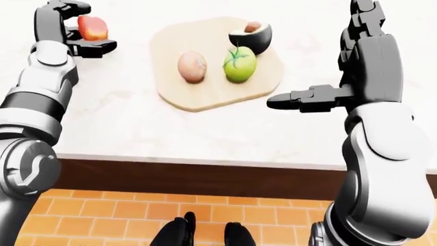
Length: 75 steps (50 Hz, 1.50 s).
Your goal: Place the avocado, onion, tomato and bell pepper on the cutting board.
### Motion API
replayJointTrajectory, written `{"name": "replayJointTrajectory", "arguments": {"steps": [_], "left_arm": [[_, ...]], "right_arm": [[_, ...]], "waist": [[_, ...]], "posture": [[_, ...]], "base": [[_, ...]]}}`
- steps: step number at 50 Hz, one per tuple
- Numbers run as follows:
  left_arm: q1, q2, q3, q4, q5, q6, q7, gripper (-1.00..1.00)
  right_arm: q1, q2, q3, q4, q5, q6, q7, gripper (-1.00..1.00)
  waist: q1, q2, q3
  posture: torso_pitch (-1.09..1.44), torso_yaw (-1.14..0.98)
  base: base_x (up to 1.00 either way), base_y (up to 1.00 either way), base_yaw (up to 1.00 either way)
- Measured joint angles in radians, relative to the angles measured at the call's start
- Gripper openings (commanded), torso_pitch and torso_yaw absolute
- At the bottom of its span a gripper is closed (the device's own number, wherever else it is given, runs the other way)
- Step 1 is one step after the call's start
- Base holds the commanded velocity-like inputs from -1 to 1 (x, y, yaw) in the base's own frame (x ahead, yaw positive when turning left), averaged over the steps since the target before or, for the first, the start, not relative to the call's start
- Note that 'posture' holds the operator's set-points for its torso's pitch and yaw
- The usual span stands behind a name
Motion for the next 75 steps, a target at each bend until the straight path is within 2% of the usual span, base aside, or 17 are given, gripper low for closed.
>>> {"name": "replayJointTrajectory", "arguments": {"steps": [1, 4, 10, 11, 18, 19, 20, 23, 30, 40, 52, 55, 62, 70, 75], "left_arm": [[0.000, 0.000, 0.000, -0.001, 0.001, -0.001, 0.001, -0.01], [-0.002, -0.002, 0.001, -0.003, 0.002, -0.004, 0.004, -0.12], [-0.007, -0.001, -0.004, -0.003, 0.008, -0.007, 0.001, -0.18], [-0.008, 0.000, -0.004, -0.002, 0.009, -0.007, 0.000, -0.27], [-0.017, 0.004, -0.010, 0.004, 0.020, -0.001, -0.011, -0.33], [-0.018, 0.004, -0.011, 0.005, 0.022, 0.000, -0.014, -0.42], [-0.020, 0.004, -0.011, 0.006, 0.023, 0.001, -0.016, -0.40], [-0.028, 0.003, -0.015, 0.011, 0.028, 0.006, -0.025, -0.50], [-0.051, -0.002, -0.023, 0.021, 0.034, 0.019, -0.054, -0.49], [-0.093, -0.010, -0.030, 0.021, 0.034, 0.021, -0.089, -0.55], [-0.131, -0.015, -0.035, 0.004, 0.023, 0.009, -0.114, -0.56], [-0.137, -0.018, -0.030, -0.003, 0.006, 0.014, -0.130, -0.65], [-0.160, -0.030, -0.039, -0.018, -0.024, 0.036, -0.168, -0.63], [-0.171, -0.036, -0.053, -0.025, -0.037, 0.047, -0.188, -0.65], [-0.173, -0.036, -0.057, -0.031, -0.039, 0.048, -0.189, -0.69]], "right_arm": [[-0.002, -0.001, 0.000, -0.002, 0.000, 0.003, 0.001, 1.00], [-0.008, -0.007, 0.000, -0.005, 0.000, 0.012, 0.005, 1.00], [-0.006, -0.012, -0.009, -0.021, 0.001, 0.024, 0.013, 1.00], [-0.005, -0.012, -0.009, -0.021, 0.001, 0.024, 0.013, 1.00], [-0.001, -0.003, -0.003, -0.013, -0.001, 0.017, 0.007, 1.00], [-0.002, -0.003, -0.002, -0.011, -0.001, 0.015, 0.007, 1.00], [-0.003, -0.002, 0.000, -0.009, -0.002, 0.014, 0.006, 1.00], [0.001, 0.000, -0.001, -0.011, -0.002, 0.011, 0.005, 1.00], [0.010, 0.001, -0.010, -0.021, 0.000, 0.011, 0.007, 1.00], [0.003, 0.005, 0.004, 0.002, -0.003, -0.003, 0.002, 1.00], [0.002, 0.006, 0.004, 0.001, -0.004, -0.004, 0.003, 1.00], [0.007, 0.010, 0.004, 0.004, -0.004, -0.010, 0.003, 1.00], [0.024, 0.018, 0.000, -0.001, -0.004, -0.019, 0.001, 1.00], [0.030, 0.019, -0.005, -0.003, -0.001, -0.021, 0.001, 1.00], [0.023, 0.022, 0.008, 0.010, -0.004, -0.027, -0.006, 1.00]], "waist": [[0.001, 0.000, 0.000], [0.003, 0.001, -0.002], [0.004, 0.002, -0.002], [0.004, 0.002, -0.002], [0.002, 0.006, 0.003], [0.002, 0.007, 0.004], [0.001, 0.007, 0.005], [0.000, 0.008, 0.009], [-0.008, 0.008, 0.020], [-0.022, 0.005, 0.036], [-0.023, -0.002, 0.042], [-0.021, -0.004, 0.045], [-0.014, -0.010, 0.051], [-0.012, -0.017, 0.043], [-0.011, -0.020, 0.027]], "posture": [[0.63, 0.00], [0.63, 0.00], [0.63, 0.00], [0.63, 0.00], [0.63, 0.00], [0.63, 0.00], [0.63, 0.00], [0.63, 0.00], [0.63, 0.00], [0.63, 0.00], [0.63, 0.00], [0.63, 0.00], [0.59, 0.00], [0.51, 0.00], [0.46, 0.00]], "base": [[0.00, 0.00, 0.00], [0.00, 0.00, 0.00], [0.00, 0.00, 0.00], [0.00, 0.00, 0.00], [0.00, 0.00, 0.00], [0.00, 0.00, 0.00], [0.00, 0.00, 0.00], [0.00, 0.00, 0.00], [0.00, 0.00, 0.00], [0.00, 0.00, 0.00], [0.00, 0.00, 0.00], [0.00, 0.00, 0.00], [0.00, 0.00, 0.00], [0.00, 0.00, 0.00], [0.00, 0.00, 0.00]]}}
